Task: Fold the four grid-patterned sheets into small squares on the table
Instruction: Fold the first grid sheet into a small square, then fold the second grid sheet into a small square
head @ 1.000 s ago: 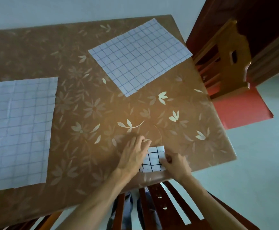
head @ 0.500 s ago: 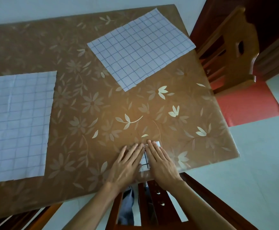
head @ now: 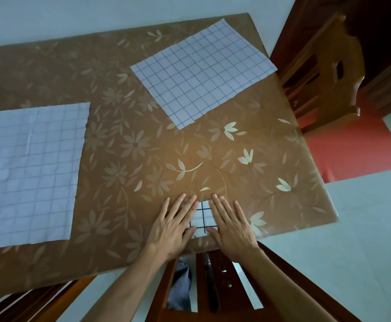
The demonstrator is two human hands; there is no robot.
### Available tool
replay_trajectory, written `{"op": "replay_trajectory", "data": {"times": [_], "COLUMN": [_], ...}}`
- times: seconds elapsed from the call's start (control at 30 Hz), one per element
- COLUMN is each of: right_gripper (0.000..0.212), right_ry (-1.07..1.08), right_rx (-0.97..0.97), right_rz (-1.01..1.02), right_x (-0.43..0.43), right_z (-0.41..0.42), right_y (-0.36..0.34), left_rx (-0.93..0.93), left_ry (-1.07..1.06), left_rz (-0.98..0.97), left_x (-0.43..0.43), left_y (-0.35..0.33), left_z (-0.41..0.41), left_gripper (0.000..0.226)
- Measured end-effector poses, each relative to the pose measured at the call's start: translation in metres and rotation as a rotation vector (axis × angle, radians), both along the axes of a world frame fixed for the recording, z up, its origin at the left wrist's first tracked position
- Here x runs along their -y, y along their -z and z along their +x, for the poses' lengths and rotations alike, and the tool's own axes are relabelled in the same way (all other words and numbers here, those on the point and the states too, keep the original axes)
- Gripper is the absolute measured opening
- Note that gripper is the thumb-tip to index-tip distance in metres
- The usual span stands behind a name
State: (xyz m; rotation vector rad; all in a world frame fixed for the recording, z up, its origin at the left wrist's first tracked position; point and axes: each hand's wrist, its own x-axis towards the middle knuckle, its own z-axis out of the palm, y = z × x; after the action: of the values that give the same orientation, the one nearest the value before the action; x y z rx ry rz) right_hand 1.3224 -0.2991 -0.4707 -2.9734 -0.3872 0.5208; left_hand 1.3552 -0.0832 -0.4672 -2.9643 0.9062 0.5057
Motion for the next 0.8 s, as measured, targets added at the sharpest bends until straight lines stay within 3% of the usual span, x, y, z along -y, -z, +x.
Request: {"op": "replay_trajectory", "data": {"times": [0.23,0.37,0.57,0.7,0.8], "right_gripper": [0.065,0.045,0.03,0.028,0.027], "right_ry": [-0.034,-0.006,0.068,0.029,-0.002], "right_rx": [0.052,0.116,-0.104,-0.177,-0.24], "right_rz": [0.079,0.211,0.29,0.186,0.115], "right_x": [0.0,-0.004,-0.028,-0.055,-0.08], "right_z": [0.008,0.013,0.034,0.04,0.041], "right_y": [-0.022,-0.05,-0.11,-0.127,-0.139], "left_rx": [-0.025,-0.027,-0.077,-0.072,-0.197], "left_ry": [-0.173,-0.252,-0.401,-0.418,-0.505], "left_rz": [-0.054,-0.168,-0.177,-0.082,-0.11], "left_x": [0.009,0.004,-0.022,-0.051,-0.085], "left_y": [-0.029,-0.053,-0.099,-0.127,-0.137], "left_z": [-0.013,-0.018,-0.016,-0.018,-0.024], "left_gripper": [0.061,0.052,0.036,0.032,0.038]}}
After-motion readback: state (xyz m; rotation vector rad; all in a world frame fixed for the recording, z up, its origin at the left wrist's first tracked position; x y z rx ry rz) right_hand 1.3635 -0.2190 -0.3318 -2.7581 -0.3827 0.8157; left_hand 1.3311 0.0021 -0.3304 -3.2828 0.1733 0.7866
